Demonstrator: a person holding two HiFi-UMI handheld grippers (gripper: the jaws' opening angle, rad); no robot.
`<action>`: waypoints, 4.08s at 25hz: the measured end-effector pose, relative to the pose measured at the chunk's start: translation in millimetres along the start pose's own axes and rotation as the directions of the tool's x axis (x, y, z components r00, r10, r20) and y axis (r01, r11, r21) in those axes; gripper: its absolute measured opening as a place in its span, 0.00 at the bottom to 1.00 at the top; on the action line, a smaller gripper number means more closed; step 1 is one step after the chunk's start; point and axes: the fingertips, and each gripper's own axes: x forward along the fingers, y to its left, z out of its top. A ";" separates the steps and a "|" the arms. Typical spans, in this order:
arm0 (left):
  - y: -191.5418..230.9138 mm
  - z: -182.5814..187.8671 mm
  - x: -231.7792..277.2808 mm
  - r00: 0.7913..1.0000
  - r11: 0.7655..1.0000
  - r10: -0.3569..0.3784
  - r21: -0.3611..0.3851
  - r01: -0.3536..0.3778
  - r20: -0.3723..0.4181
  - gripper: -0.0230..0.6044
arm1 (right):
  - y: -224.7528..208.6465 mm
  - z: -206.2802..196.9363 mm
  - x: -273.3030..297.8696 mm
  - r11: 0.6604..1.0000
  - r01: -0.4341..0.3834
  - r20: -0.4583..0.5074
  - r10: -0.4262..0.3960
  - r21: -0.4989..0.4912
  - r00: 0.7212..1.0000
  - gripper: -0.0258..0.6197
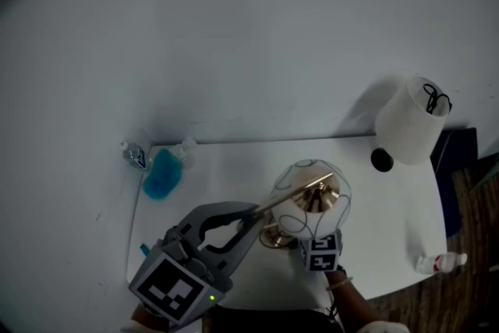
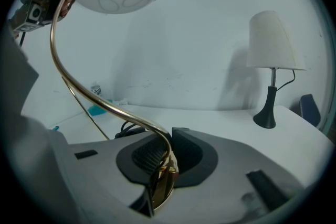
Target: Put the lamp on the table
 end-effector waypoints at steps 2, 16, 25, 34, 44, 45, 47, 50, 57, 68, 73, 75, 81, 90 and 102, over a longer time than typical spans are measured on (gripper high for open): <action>3.0 -2.0 1.9 1.000 1.000 -0.002 0.002 0.002 -0.004 0.10 | -0.4 -1.5 4.0 1.000 0.001 -0.005 -0.001 0.004 1.000 0.11; 14.1 -16.7 14.5 0.999 1.000 -0.018 -0.003 0.017 -0.041 0.10 | 1.1 -4.3 21.7 1.000 -0.010 -0.023 0.010 0.013 1.000 0.11; 15.7 -23.4 21.1 0.998 1.000 -0.027 -0.002 0.027 -0.054 0.10 | 2.2 2.6 27.2 1.000 -0.022 -0.013 0.022 0.018 1.000 0.11; 21.3 -28.3 30.2 0.997 0.999 -0.035 -0.009 0.034 -0.067 0.09 | 0.0 -0.9 36.7 0.999 -0.023 -0.029 0.024 0.027 0.999 0.11; 26.2 -27.1 38.6 0.997 0.999 -0.042 -0.024 0.041 -0.061 0.09 | -5.6 -9.6 45.2 1.000 -0.015 -0.033 0.015 0.026 0.999 0.11; 26.8 -26.6 39.8 0.997 0.999 -0.043 -0.025 0.042 -0.062 0.09 | -4.5 -6.0 44.6 0.999 -0.019 -0.032 0.020 0.027 0.999 0.11; 27.7 -26.1 41.9 0.997 0.999 -0.045 -0.027 0.043 -0.064 0.10 | -2.2 -1.6 44.0 0.999 -0.028 -0.035 0.030 0.032 0.999 0.11; 29.7 -26.0 45.0 0.997 0.999 -0.047 -0.030 0.045 -0.066 0.10 | -1.3 -1.3 45.9 0.999 -0.035 -0.038 0.037 0.038 0.999 0.11; 30.2 -25.2 47.0 0.997 0.998 -0.053 -0.033 0.051 -0.051 0.10 | -1.3 -2.0 47.0 0.999 -0.033 -0.033 0.034 0.033 0.999 0.11; 30.4 -26.0 48.2 0.997 0.997 -0.056 -0.046 0.054 -0.050 0.10 | -1.3 -2.2 47.5 0.999 -0.034 -0.023 0.035 0.029 0.999 0.11; 30.4 -26.3 48.3 0.998 0.998 -0.050 -0.041 0.048 -0.049 0.10 | -1.6 -2.7 48.2 0.999 -0.036 -0.021 0.037 0.027 0.999 0.11; 30.5 -26.6 47.9 0.997 0.998 -0.048 -0.043 0.046 -0.053 0.10 | -1.3 -2.8 48.1 0.999 -0.038 -0.020 0.038 0.027 0.999 0.11; 30.4 -27.2 47.1 0.998 0.998 -0.044 -0.041 0.041 -0.055 0.10 | -1.4 -3.5 47.6 0.999 -0.039 -0.018 0.039 0.023 0.999 0.11; 30.3 -28.2 47.2 0.997 0.999 -0.035 -0.037 0.032 -0.067 0.10 | -5.4 -22.0 49.8 0.998 -0.045 -0.044 0.047 0.047 0.998 0.12; 30.3 -30.2 46.7 0.996 0.999 -0.039 -0.030 0.037 -0.080 0.10 | -6.9 -20.2 45.9 0.997 -0.051 -0.033 0.053 0.051 0.998 0.14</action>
